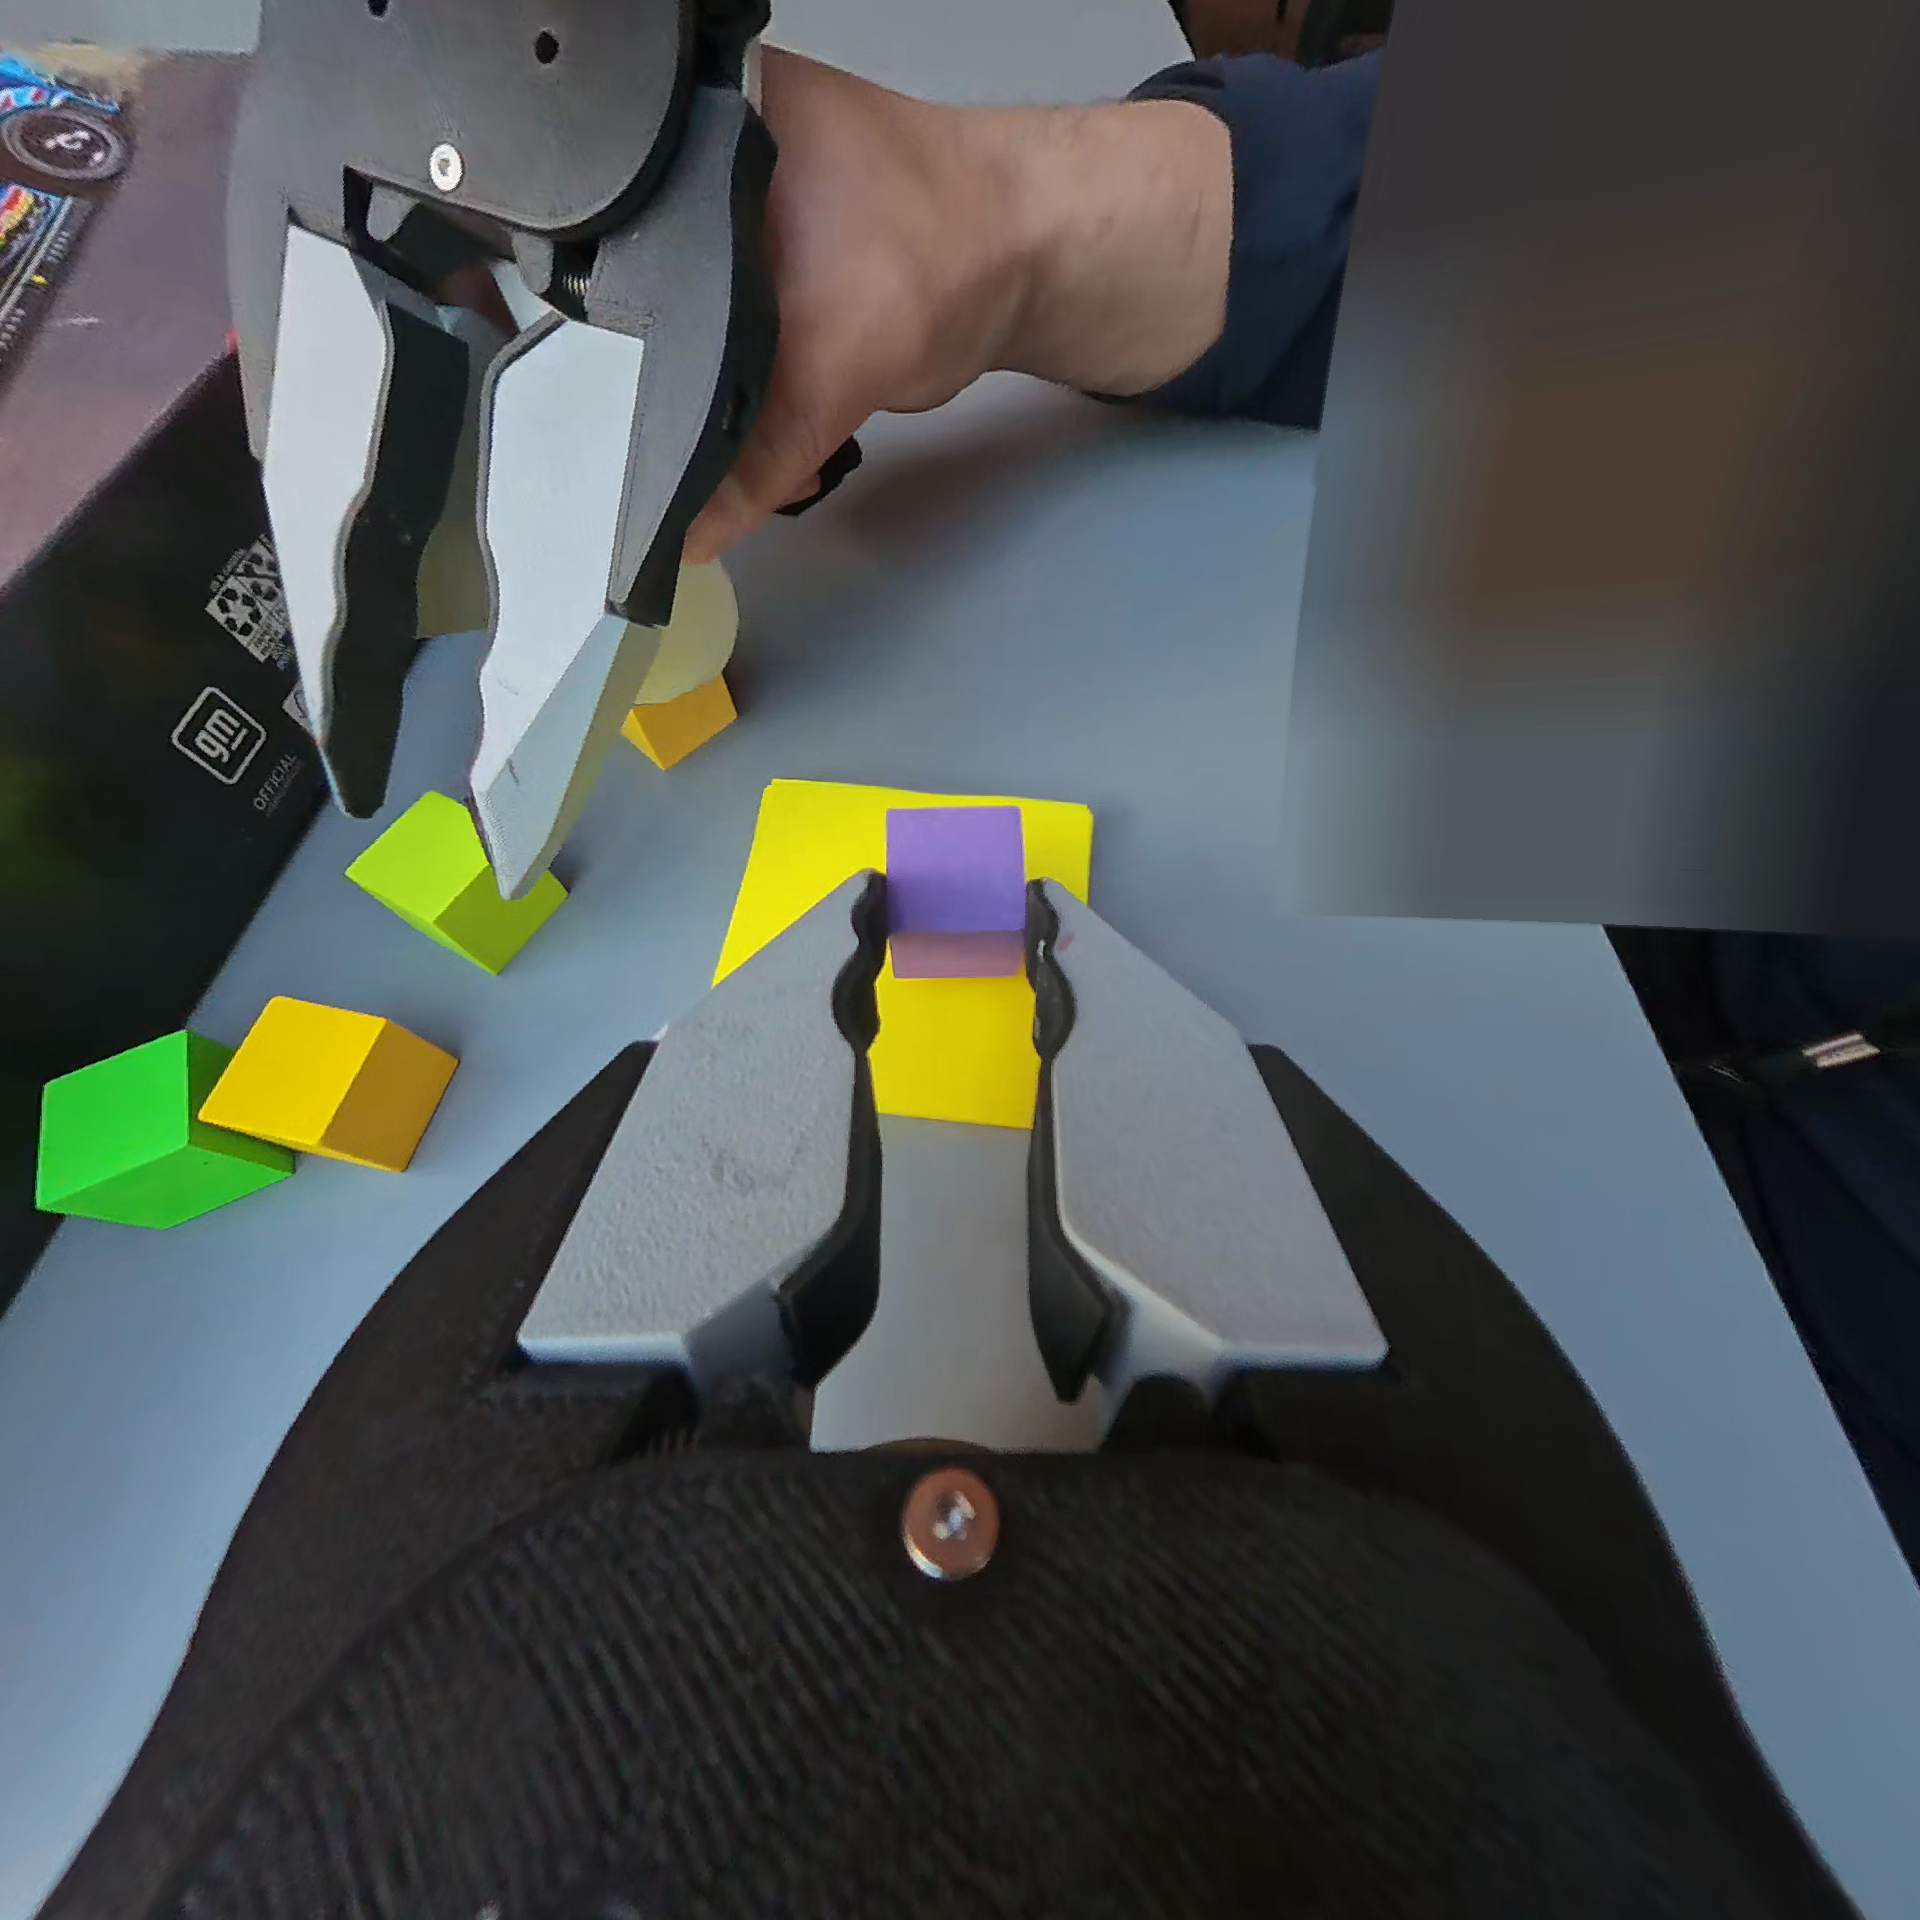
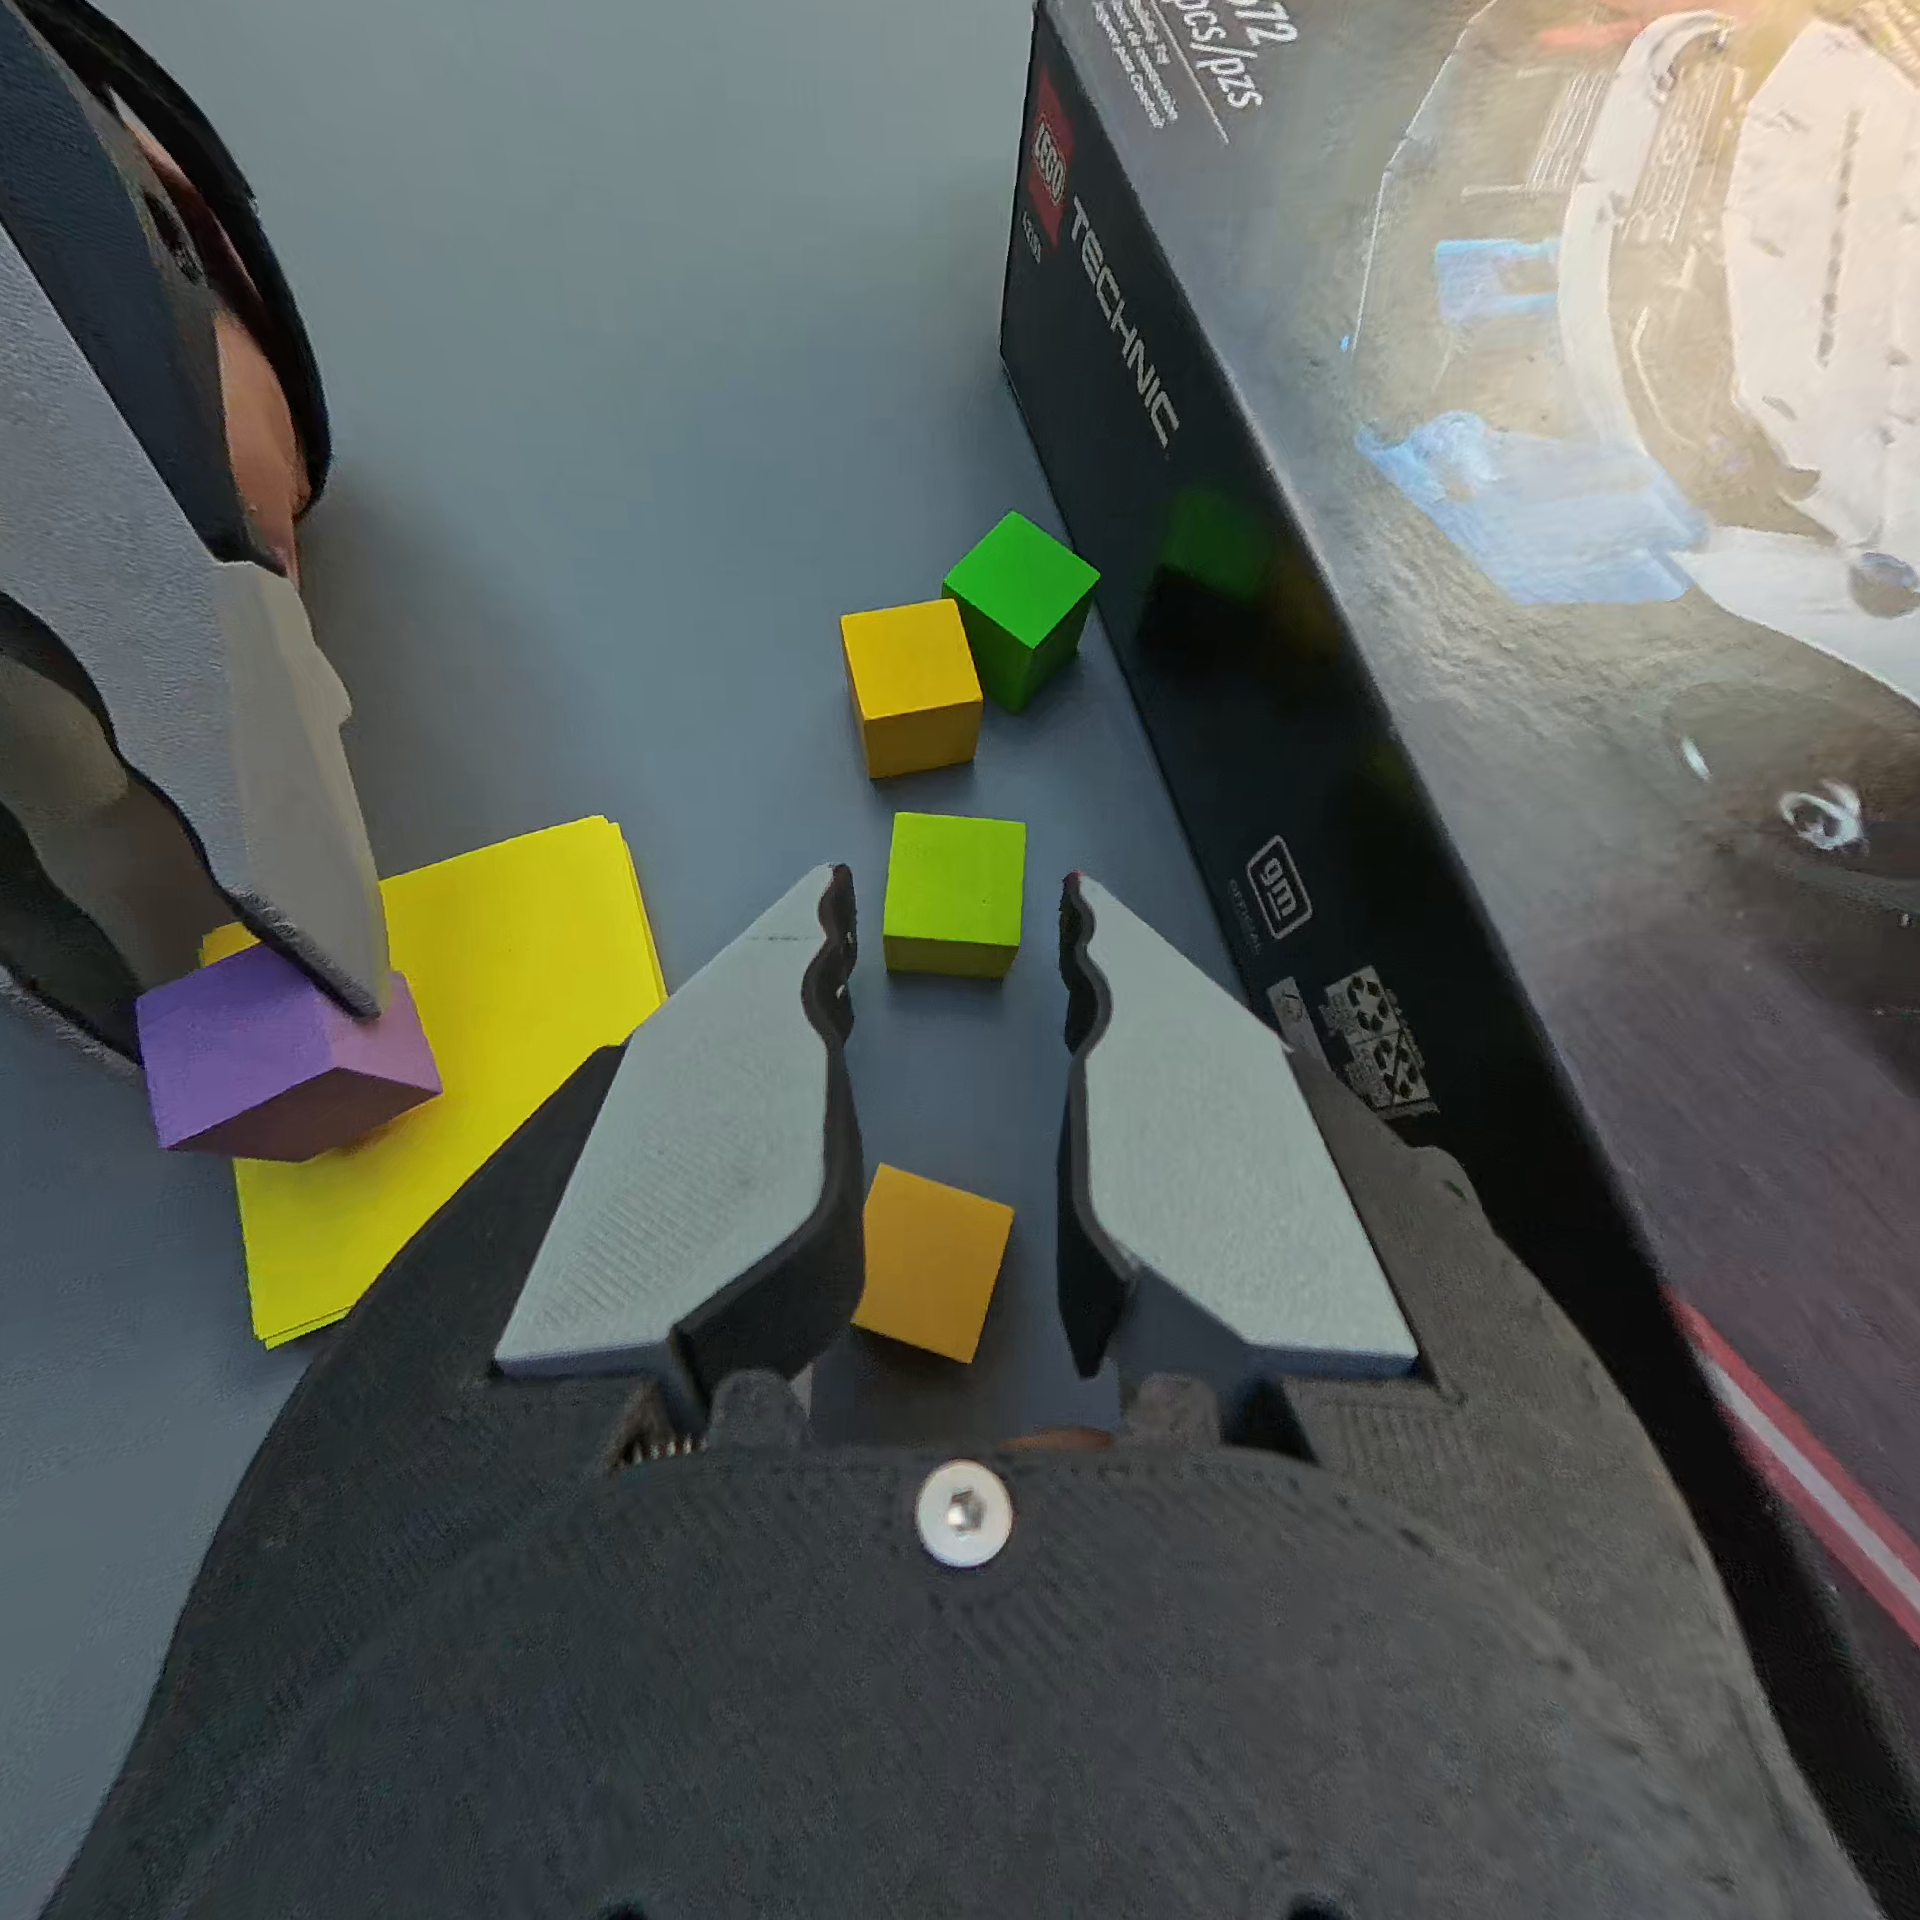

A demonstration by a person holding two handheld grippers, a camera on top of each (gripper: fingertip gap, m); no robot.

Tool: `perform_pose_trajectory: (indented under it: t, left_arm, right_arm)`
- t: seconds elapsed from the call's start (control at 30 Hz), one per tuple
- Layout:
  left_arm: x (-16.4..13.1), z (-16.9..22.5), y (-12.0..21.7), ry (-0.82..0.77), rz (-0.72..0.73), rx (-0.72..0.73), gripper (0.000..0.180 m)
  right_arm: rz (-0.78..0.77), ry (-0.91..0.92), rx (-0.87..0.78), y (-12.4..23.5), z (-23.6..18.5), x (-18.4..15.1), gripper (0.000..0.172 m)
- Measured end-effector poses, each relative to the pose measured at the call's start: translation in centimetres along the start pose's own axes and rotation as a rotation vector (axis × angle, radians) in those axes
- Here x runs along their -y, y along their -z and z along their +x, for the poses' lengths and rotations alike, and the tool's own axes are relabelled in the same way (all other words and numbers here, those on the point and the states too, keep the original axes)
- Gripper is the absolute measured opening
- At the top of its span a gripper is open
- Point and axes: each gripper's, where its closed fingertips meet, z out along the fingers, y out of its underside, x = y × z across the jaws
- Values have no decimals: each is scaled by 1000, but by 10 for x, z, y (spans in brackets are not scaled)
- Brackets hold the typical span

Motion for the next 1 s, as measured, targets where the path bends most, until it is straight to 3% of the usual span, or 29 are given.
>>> perform_pose_trajectory:
  t: [0.3, 0.4, 0.47, 0.53, 0.77, 1.0]
  left_arm:
    - [-9, -3, -6, 67, -64, -34, 25]
    - [-11, -3, -7, 48, -82, -17, 48]
    - [-14, -6, -8, 36, -97, 14, 42]
    - [-17, -9, -8, 16, -117, 55, 25]
    - [-15, -17, -5, 14, -101, 111, 25]
    - [-20, -14, -7, -8, -134, 100, 27]
  right_arm:
    - [-30, -38, 67, -4, -8, -5, 25]
    - [45, -46, 108, 7, -12, 8, 25]
    - [79, -24, 148, 15, -17, 13, 25]
    - [101, 12, 199, 23, -26, 16, 25]
    - [139, 138, 304, 49, -54, 23, 25]
    - [38, 225, 375, 47, -81, 10, 25]
